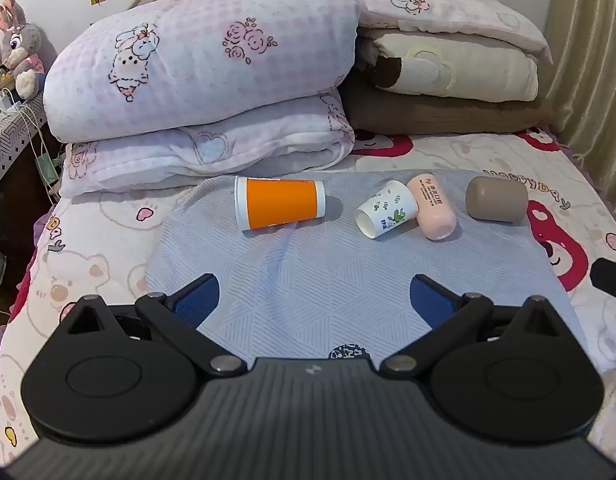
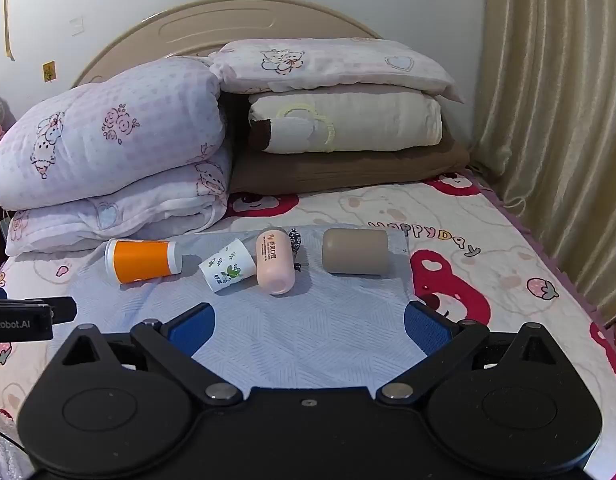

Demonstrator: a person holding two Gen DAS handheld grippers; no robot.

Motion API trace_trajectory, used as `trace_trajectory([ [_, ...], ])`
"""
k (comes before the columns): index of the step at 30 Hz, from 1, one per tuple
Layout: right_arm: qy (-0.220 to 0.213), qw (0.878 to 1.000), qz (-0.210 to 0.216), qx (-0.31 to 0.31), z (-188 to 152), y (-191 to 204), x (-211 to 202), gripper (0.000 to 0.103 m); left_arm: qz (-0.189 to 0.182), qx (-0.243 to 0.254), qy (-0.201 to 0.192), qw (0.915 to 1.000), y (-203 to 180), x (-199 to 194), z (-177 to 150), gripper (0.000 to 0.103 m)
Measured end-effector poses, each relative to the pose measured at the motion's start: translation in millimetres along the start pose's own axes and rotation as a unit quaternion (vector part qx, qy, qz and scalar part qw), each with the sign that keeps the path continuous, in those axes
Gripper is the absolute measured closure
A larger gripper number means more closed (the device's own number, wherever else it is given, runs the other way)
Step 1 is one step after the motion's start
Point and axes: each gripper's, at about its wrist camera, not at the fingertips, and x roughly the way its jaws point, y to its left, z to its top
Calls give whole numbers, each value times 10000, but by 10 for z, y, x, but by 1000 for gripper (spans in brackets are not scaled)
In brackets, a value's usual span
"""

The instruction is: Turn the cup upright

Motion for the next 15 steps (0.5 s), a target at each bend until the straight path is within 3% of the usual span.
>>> trace_trajectory([
  [15,-3,10000,-95,-30,3,29,4,1,11,26,-49,10000,-46,-20,3,0],
])
